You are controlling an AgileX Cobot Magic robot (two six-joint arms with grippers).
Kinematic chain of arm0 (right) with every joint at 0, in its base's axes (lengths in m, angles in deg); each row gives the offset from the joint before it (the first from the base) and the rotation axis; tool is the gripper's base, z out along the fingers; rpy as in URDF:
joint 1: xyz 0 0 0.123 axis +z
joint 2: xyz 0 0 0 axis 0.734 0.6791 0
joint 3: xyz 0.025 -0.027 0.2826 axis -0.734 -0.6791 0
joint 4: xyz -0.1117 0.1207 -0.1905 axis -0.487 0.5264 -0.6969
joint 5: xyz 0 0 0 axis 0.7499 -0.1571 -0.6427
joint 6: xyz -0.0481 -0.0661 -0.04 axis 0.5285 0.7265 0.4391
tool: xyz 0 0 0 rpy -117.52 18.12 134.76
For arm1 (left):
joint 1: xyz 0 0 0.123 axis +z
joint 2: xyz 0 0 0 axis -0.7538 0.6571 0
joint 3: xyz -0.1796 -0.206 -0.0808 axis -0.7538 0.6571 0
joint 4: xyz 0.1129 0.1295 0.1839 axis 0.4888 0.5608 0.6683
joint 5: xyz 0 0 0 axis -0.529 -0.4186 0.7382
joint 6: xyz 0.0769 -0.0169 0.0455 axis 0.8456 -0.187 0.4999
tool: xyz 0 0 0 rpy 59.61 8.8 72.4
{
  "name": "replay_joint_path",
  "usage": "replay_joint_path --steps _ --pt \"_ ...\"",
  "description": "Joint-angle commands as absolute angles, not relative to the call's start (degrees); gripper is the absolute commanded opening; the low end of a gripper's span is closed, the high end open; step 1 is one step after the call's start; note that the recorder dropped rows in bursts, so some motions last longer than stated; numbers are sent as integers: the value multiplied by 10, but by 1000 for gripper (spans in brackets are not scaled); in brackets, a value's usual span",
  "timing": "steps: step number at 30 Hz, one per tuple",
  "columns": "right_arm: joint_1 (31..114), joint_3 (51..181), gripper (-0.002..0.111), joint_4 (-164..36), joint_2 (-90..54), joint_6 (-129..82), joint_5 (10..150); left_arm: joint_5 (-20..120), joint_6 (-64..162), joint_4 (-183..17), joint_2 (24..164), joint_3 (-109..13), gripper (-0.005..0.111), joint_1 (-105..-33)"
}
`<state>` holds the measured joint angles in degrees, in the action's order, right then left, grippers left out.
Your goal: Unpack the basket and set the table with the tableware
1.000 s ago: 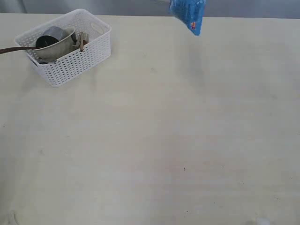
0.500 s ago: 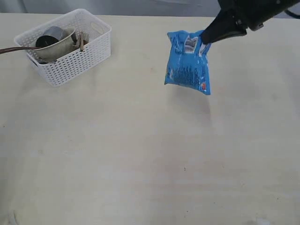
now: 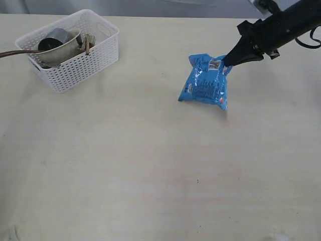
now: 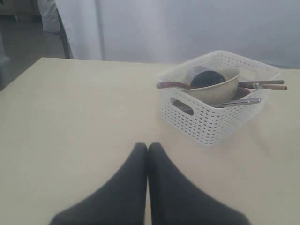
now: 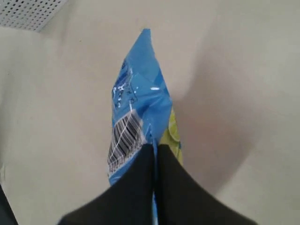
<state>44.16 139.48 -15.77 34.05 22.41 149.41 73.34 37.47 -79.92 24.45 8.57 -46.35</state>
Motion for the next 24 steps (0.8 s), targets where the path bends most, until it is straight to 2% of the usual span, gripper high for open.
replay_joint_path --steps 1,5,7,9,10,11,13,15,19,20,21,23,24 --pt "434 1424 0 -184 373 206 1495 732 375 -799 243 89 0 -462" --pt "434 1453 0 -226 394 169 1495 732 375 -799 243 89 0 -462" --pt "434 1462 4 -238 399 158 1495 732 375 -799 243 89 0 -462" --pt "434 1468 17 -237 399 158 1495 732 375 -799 243 89 0 -462" --pt "434 1472 28 -237 399 158 1495 732 375 -799 243 89 0 -462" --pt "434 1484 50 -235 399 144 1495 732 375 -799 243 89 0 -462" --pt "434 1500 59 -235 399 125 1495 732 375 -799 243 89 0 -462" --pt "434 1517 55 -232 396 113 1495 732 375 -799 243 89 0 -462" --pt "434 1544 38 -226 368 99 1495 732 375 -799 243 89 0 -462" --pt "435 1544 32 -222 358 99 1495 732 375 -799 243 89 0 -462" --pt "442 1544 17 -219 335 108 1495 732 375 -799 243 89 0 -462" --pt "462 1543 -1 -229 304 107 1495 732 375 -799 243 89 0 -462" --pt "471 1541 -1 -238 294 106 1495 732 375 -799 243 89 0 -462"
